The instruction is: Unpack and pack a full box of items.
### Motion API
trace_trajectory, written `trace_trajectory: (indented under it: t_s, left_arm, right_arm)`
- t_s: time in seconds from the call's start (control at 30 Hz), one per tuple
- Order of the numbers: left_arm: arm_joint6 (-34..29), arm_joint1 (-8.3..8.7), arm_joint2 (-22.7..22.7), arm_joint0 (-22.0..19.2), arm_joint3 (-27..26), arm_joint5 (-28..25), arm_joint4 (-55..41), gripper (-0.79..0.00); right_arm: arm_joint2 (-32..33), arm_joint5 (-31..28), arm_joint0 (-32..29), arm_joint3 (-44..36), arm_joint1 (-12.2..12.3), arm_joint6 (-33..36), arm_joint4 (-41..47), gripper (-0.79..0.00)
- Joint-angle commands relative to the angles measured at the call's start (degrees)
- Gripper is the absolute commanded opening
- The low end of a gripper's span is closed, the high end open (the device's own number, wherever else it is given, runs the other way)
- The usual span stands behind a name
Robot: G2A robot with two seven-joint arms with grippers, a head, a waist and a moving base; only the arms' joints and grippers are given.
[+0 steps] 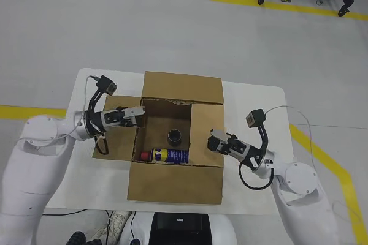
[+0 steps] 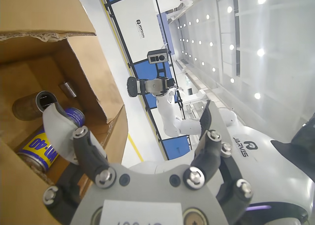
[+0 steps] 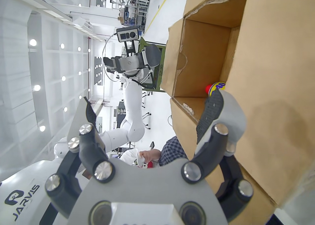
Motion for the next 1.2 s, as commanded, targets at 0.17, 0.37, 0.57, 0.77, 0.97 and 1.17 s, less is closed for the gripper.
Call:
trace_trajectory:
  t_s: [0.17, 0.37, 0.57, 0.77, 0.97, 1.17]
  left_arm:
    - [2.5, -0.82, 6.6, -3.5, 1.9, 0.0, 2.9, 0.0]
    - [2.6, -0.87, 7.1, -4.0, 2.0, 0.0, 3.5, 0.0]
    - [2.6, -0.87, 7.1, -4.0, 2.0, 0.0, 3.5, 0.0]
    - [2.6, -0.87, 7.1, -4.0, 2.0, 0.0, 3.5, 0.0]
    - [5.6, -1.45, 10.0, -4.9, 2.2, 1.5, 3.5, 0.0]
    - [10.5, -2.86, 17.7, -9.4, 3.7, 2.5, 9.0, 0.0]
  right_arm:
    - [0.7, -0.2, -1.0, 0.1, 0.5, 1.3, 0.5, 0.0]
    - [0.1, -0.2, -0.3, 1.0, 0.6, 2.8, 1.9, 0.0]
    - [0.1, -0.2, -0.3, 1.0, 0.6, 2.8, 1.9, 0.0]
    - [0.1, -0.2, -0.3, 1.0, 0.6, 2.8, 1.9, 0.0]
    - [-1.5, 0.7, -0.2, 0.4, 0.7, 2.3, 0.8, 0.0]
    - [-3.0, 2.0, 0.2, 0.4, 1.0, 3.2, 1.0, 0.0]
